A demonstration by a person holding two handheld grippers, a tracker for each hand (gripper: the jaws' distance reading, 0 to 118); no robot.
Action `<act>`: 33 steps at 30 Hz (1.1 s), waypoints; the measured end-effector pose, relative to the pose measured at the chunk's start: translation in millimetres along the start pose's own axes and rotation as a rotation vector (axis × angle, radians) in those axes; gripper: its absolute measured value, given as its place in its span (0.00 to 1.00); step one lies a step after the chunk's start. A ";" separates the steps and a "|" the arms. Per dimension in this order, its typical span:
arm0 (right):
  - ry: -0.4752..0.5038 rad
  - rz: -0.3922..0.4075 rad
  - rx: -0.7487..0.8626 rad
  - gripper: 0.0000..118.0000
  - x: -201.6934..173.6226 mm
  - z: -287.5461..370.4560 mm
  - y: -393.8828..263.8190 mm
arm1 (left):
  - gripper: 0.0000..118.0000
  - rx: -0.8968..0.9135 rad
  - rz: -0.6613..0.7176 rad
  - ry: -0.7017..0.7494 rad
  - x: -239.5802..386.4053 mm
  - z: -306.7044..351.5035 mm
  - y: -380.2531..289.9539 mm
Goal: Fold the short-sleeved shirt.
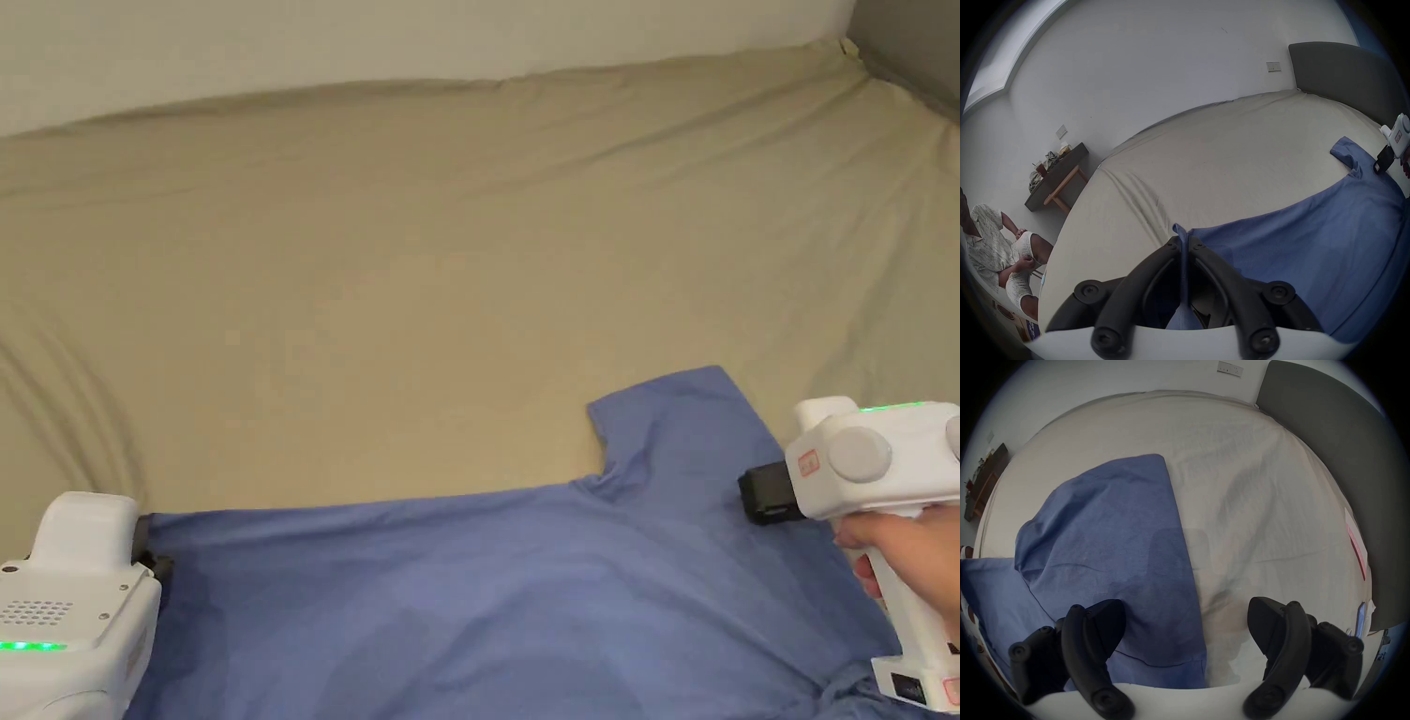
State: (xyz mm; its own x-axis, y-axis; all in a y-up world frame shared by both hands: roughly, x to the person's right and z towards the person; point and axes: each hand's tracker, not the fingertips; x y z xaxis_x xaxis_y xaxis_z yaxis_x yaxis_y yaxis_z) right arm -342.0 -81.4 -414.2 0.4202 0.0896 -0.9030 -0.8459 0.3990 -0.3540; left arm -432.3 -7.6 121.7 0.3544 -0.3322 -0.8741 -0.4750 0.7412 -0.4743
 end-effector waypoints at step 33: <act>0.240 0.190 -0.136 0.00 41.1 160.1 -131.7 | 0.02 -0.275 0.023 -0.126 -40.5 111.0 -112.9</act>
State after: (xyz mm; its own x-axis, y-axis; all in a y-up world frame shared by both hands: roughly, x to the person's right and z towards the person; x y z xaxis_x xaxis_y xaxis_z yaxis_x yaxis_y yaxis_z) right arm -160.7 15.8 -365.8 0.1751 -0.0728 -0.9818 -0.9447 0.2685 -0.1884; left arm -303.6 -13.1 222.2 0.4301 -0.2296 -0.8731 -0.6783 0.5560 -0.4804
